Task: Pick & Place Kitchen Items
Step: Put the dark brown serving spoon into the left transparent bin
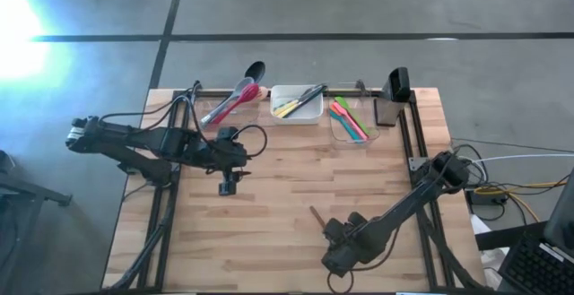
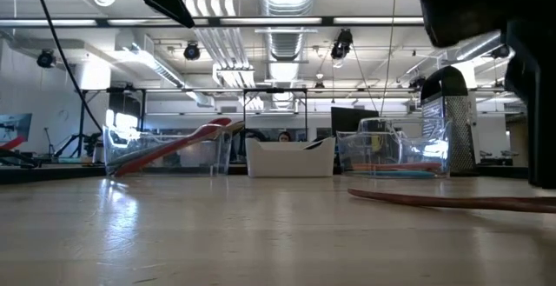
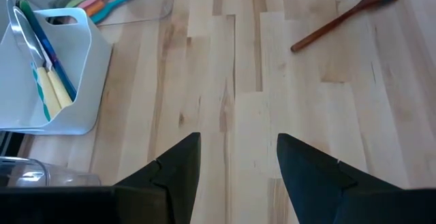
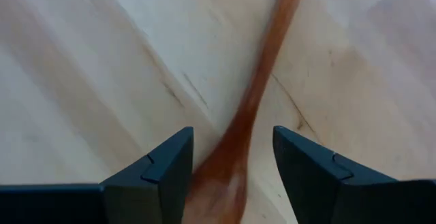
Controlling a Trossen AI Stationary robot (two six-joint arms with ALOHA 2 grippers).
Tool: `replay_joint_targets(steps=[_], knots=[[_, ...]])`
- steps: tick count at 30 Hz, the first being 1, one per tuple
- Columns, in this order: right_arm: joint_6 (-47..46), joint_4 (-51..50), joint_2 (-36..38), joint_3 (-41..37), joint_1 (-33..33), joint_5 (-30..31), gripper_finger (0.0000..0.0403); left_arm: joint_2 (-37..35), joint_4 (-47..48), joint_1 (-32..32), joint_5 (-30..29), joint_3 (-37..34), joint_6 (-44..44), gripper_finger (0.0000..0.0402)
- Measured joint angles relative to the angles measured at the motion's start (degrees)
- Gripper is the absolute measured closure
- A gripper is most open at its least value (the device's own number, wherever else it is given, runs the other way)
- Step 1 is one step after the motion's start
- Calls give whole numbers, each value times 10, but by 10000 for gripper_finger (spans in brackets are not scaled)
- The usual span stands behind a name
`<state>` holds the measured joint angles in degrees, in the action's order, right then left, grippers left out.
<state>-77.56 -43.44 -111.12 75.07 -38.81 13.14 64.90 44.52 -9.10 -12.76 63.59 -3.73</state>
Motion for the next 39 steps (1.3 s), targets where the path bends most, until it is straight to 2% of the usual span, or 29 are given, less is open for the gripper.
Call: replay_joint_targets(steps=[6, 11, 15, 21, 28, 39], knots=[[2, -1, -46, 5, 8, -35, 212, 0, 0, 0, 0, 0, -5, 206], [-18, -18, -71, 8, 11, -35, 233, 0, 0, 0, 0, 0, -9, 206], [-20, -28, -74, 8, 11, -33, 273, 0, 0, 0, 0, -1, -10, 206], [-20, -36, -69, 6, 11, -25, 365, 0, 0, 0, 0, -1, -11, 206], [-10, -42, -57, 3, 11, -24, 369, 0, 0, 0, 0, -1, -10, 206], [-4, -78, 13, 0, 6, 2, 374, 0, 0, 0, 2, -1, -12, 206]])
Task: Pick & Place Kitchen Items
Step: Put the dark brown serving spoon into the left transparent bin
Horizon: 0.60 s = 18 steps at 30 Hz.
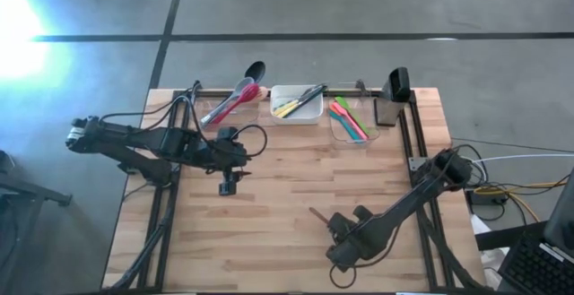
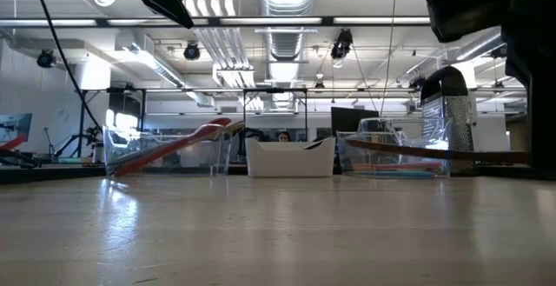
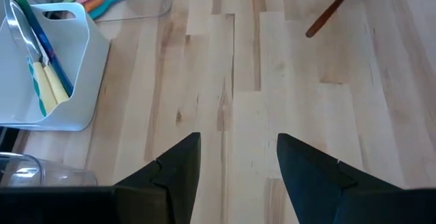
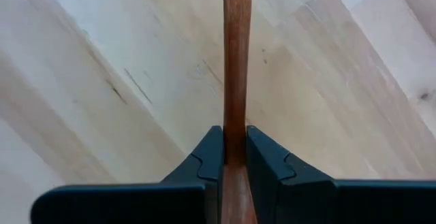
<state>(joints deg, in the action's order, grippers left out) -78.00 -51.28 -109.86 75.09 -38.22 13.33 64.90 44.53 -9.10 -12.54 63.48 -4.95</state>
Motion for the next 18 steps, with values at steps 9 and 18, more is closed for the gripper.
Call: replay_joint_targets(steps=[9, 18], knots=[[22, -10, 11, 4, -5, 17, 376, 8, -13, 0, 86, -12, -48, 207], [73, -10, 12, 4, -5, 17, 376, 75, -52, 4, 167, -42, -72, 207]])
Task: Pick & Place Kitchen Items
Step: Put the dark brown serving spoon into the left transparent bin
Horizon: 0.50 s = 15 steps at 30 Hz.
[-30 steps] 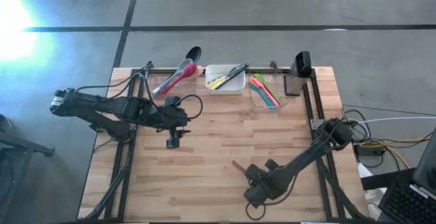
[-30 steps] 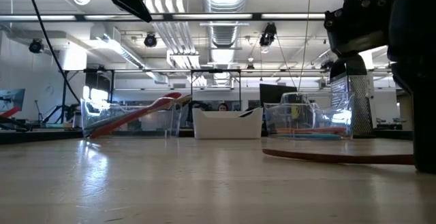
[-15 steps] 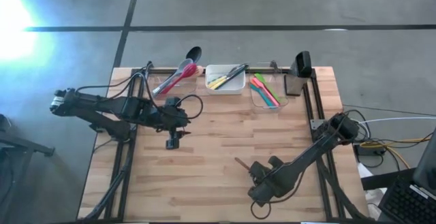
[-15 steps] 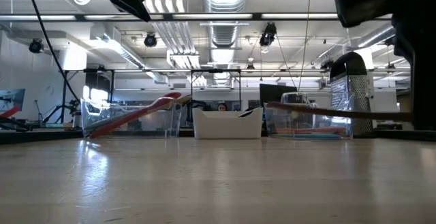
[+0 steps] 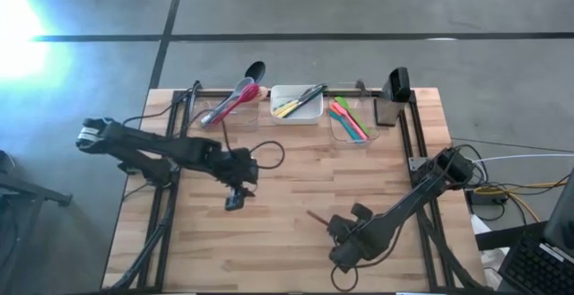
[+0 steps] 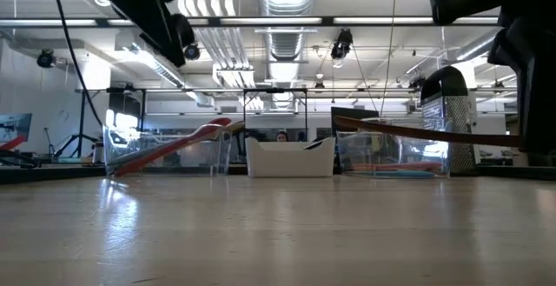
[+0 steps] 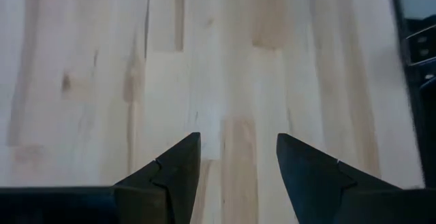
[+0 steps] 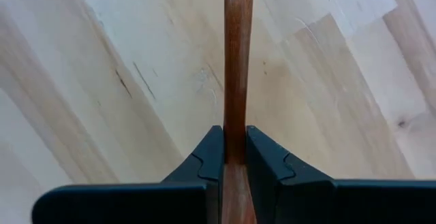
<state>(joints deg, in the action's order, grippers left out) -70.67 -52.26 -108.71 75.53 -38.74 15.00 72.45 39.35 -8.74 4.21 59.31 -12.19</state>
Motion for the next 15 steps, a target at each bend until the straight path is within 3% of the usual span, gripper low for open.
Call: replay_joint_targets(steps=[3, 6, 15], knots=[[34, 0, 0, 0, 0, 0, 376, 26, -5, 12, 16, 0, 5, 207], [63, 0, 0, 0, 0, 3, 376, 49, -21, 38, 72, 4, 16, 207], [144, -22, 0, 1, 1, 46, 377, 143, -195, 148, 427, 9, -31, 206]])
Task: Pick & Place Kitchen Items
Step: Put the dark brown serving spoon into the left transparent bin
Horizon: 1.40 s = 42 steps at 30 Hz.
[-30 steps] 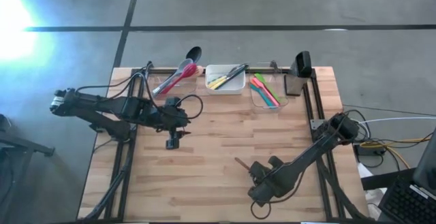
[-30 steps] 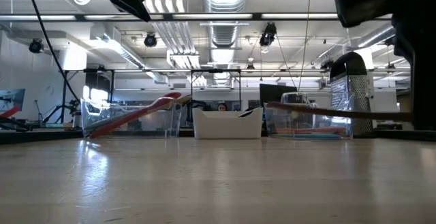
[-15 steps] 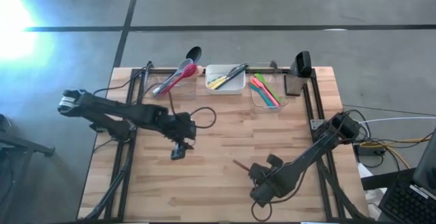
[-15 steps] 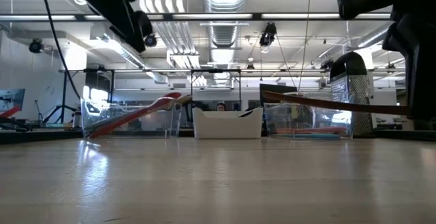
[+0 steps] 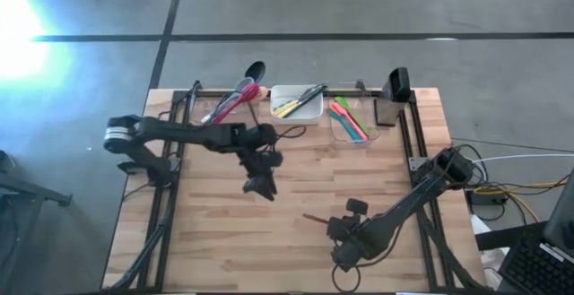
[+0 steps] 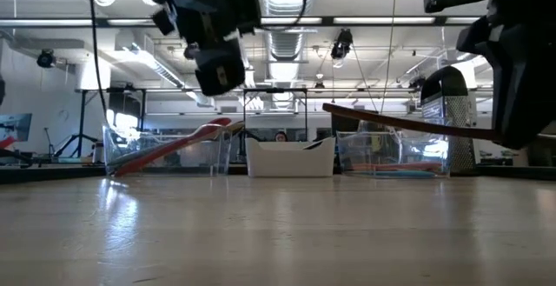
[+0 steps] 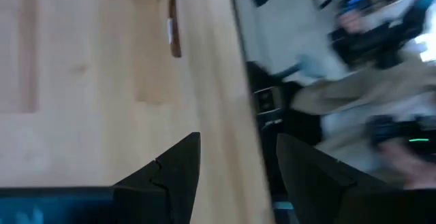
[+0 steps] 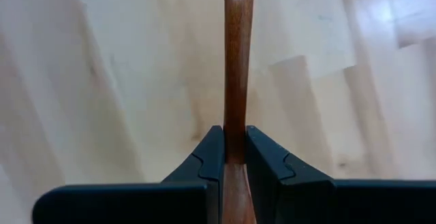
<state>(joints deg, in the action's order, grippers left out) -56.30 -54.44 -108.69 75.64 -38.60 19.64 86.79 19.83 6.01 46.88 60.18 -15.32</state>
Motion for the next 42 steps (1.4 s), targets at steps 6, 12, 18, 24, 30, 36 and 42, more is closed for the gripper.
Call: replay_joint_targets(steps=[6, 12, 18, 24, 30, 36, 42], knots=[[59, -30, 0, 0, 4, 28, 377, 86, -55, 27, 81, 10, -39, 206], [110, -31, 1, 0, 16, 31, 377, 161, -57, 27, 111, 80, -35, 206], [136, -38, 1, 6, 19, 31, 378, 212, -22, 18, 124, 160, -2, 206], [175, -58, 1, 54, 21, 40, 378, 249, 32, 0, 94, 213, 32, 206], [185, -105, 1, 85, 41, 46, 378, 261, 61, -14, 68, 240, 47, 206], [199, -117, 0, 96, 62, 49, 378, 261, 72, -22, 58, 241, 52, 206], [225, -118, -1, 107, 86, 54, 378, 261, 73, -22, 56, 241, 53, 206]])
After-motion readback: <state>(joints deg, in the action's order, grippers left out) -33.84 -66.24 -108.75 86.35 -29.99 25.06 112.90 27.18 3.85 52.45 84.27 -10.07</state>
